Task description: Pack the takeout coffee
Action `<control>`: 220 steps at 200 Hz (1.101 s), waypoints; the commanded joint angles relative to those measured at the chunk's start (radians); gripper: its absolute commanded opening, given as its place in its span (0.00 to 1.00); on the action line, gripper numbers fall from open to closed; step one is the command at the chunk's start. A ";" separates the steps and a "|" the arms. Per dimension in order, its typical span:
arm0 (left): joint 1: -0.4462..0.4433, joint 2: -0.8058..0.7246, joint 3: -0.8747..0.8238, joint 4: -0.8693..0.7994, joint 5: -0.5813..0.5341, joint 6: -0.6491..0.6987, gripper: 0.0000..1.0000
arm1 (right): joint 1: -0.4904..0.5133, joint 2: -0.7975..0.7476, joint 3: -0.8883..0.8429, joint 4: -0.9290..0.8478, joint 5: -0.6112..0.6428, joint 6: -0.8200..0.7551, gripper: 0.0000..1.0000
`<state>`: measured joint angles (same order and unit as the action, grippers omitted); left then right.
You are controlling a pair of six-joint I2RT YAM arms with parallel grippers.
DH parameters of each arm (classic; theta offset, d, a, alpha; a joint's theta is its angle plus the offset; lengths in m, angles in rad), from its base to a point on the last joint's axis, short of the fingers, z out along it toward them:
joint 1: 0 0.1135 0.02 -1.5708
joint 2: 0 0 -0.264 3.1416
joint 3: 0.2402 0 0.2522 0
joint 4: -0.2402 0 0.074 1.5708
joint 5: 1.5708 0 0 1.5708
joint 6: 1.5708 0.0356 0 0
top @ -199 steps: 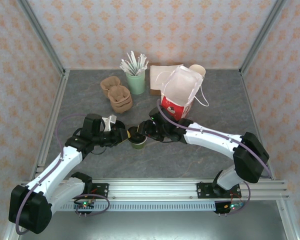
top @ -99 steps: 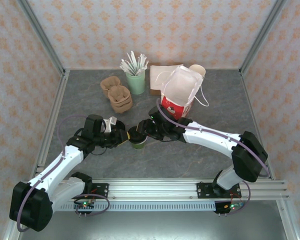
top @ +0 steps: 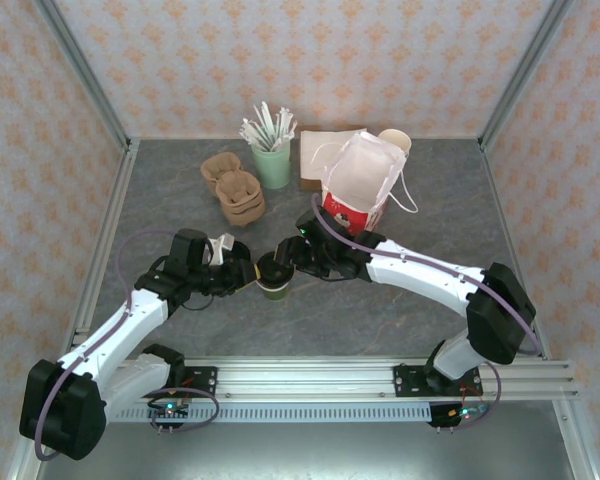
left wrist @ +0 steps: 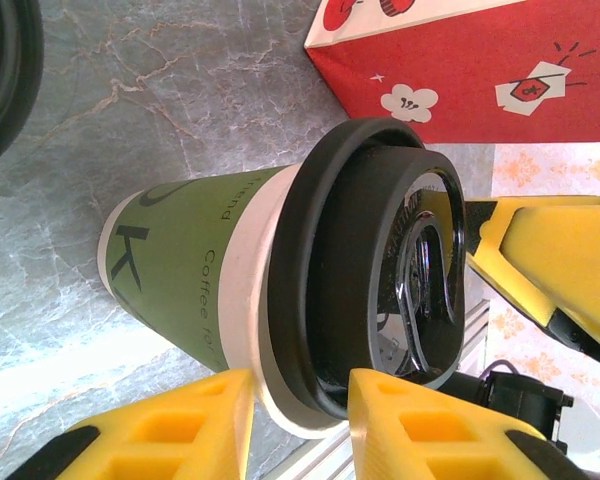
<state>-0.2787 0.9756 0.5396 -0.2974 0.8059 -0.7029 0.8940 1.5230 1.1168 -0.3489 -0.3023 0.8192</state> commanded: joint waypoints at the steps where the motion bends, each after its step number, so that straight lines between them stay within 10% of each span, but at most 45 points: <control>1: 0.008 -0.016 0.020 -0.032 -0.020 0.038 0.34 | 0.002 0.005 0.032 -0.024 0.021 -0.019 0.56; 173: 0.007 -0.028 0.041 0.059 -0.062 0.000 0.59 | 0.008 0.113 0.159 -0.092 0.004 -0.148 0.62; 220: 0.007 0.004 0.048 0.100 -0.052 -0.015 0.55 | 0.017 0.132 0.178 -0.099 -0.027 -0.180 0.46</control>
<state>-0.2787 0.9676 0.5533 -0.2497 0.7692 -0.7063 0.8982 1.6421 1.2598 -0.4229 -0.3195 0.6712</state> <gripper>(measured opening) 0.554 0.483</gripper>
